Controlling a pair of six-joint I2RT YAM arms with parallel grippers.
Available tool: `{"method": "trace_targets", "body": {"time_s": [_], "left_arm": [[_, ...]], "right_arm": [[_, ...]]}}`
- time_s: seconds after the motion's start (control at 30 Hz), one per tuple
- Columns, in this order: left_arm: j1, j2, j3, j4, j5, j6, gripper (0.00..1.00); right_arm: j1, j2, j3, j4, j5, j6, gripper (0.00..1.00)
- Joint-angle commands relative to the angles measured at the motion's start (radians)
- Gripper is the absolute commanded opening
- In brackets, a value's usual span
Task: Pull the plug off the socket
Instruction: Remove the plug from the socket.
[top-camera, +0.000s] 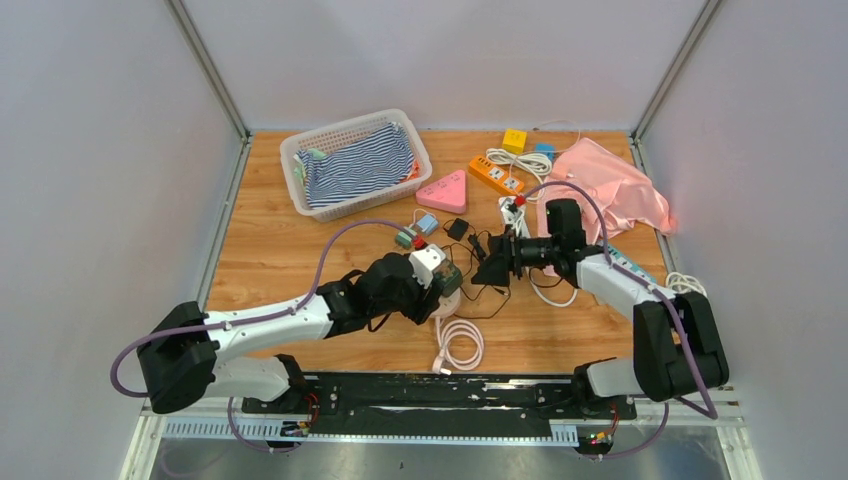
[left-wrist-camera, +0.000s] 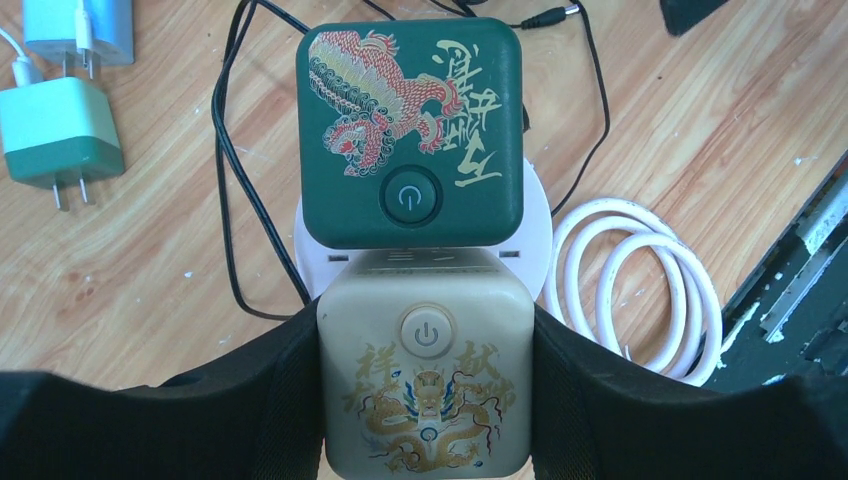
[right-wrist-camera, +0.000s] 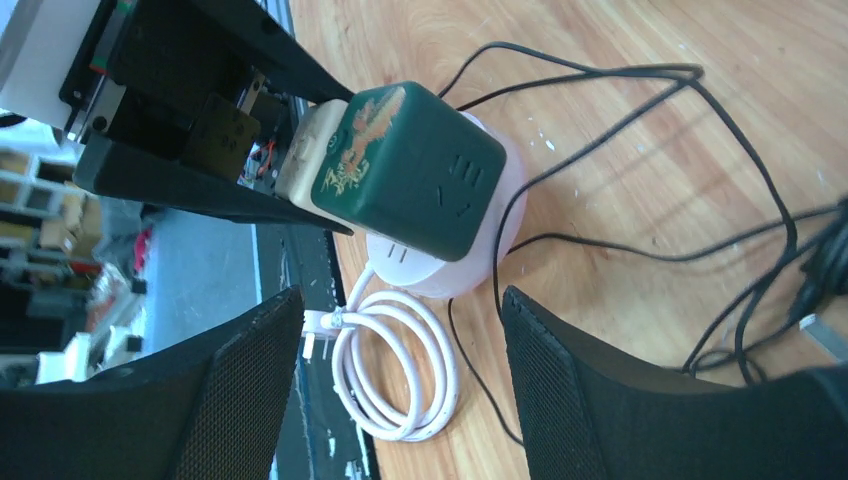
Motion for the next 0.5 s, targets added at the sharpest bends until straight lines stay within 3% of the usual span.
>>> {"method": "trace_targets", "body": {"time_s": [0.0,0.17,0.47], "left_arm": [[0.007,-0.031,-0.01,0.177,0.016,-0.045,0.0],[0.007,-0.037,-0.022,0.236,-0.018,-0.078,0.0],[0.007,-0.045,-0.027,0.313,-0.037,-0.137,0.0]], "right_arm": [[-0.066,-0.049,-0.087,0.2,0.044,0.267,0.73],[-0.073,-0.015,-0.185,0.378,0.091,0.414,0.66],[0.001,0.106,-0.153,0.421,0.026,0.473,0.63]]}}
